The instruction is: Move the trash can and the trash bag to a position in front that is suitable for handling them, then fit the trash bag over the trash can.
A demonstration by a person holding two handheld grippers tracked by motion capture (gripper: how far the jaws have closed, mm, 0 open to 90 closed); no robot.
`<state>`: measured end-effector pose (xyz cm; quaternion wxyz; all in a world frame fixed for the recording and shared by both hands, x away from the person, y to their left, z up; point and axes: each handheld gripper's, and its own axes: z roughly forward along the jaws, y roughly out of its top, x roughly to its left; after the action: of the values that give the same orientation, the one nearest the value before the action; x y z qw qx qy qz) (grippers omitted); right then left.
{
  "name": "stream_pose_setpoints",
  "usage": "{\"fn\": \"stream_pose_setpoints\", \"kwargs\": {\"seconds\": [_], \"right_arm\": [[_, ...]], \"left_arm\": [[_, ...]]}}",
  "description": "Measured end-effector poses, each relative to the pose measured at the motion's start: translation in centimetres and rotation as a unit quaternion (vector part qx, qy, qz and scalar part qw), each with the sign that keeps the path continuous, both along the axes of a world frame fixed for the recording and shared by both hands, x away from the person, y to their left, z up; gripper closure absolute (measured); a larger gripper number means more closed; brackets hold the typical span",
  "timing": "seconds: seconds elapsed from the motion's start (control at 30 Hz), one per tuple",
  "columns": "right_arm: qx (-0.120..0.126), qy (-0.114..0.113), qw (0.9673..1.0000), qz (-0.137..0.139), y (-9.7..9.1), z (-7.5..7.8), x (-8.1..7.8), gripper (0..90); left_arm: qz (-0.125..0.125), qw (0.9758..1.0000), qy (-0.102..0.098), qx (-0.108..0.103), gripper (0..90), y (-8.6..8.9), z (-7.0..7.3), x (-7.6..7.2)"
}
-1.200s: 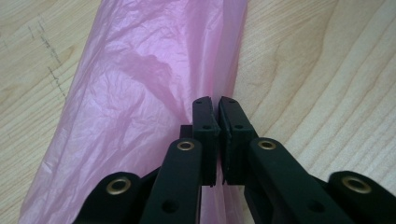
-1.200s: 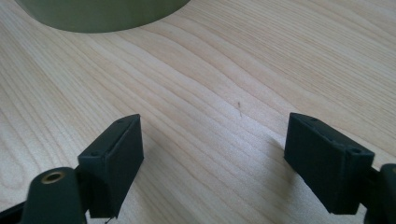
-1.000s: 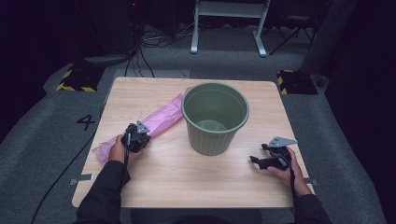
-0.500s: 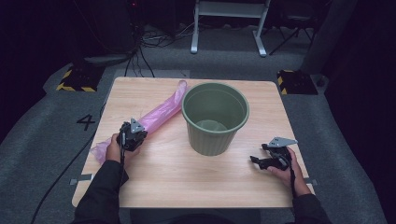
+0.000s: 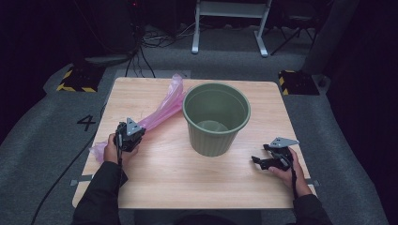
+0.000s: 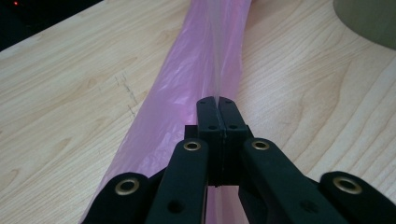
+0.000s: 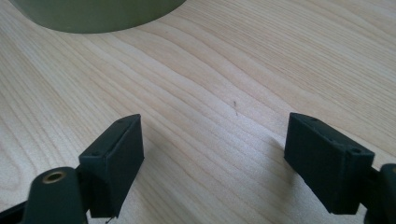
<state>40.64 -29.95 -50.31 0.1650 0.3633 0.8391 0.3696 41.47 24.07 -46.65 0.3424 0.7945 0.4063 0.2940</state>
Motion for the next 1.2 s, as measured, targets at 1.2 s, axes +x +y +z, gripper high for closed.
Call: {"fn": "stream_pose_setpoints", "kwargs": {"seconds": [1.2], "right_arm": [[0.001,0.001,1.0000,0.000,-0.1,0.0,-0.3,20.5]], "left_arm": [[0.051,0.9934,-0.088,-0.051,90.0,0.9,4.2,-1.3]]}}
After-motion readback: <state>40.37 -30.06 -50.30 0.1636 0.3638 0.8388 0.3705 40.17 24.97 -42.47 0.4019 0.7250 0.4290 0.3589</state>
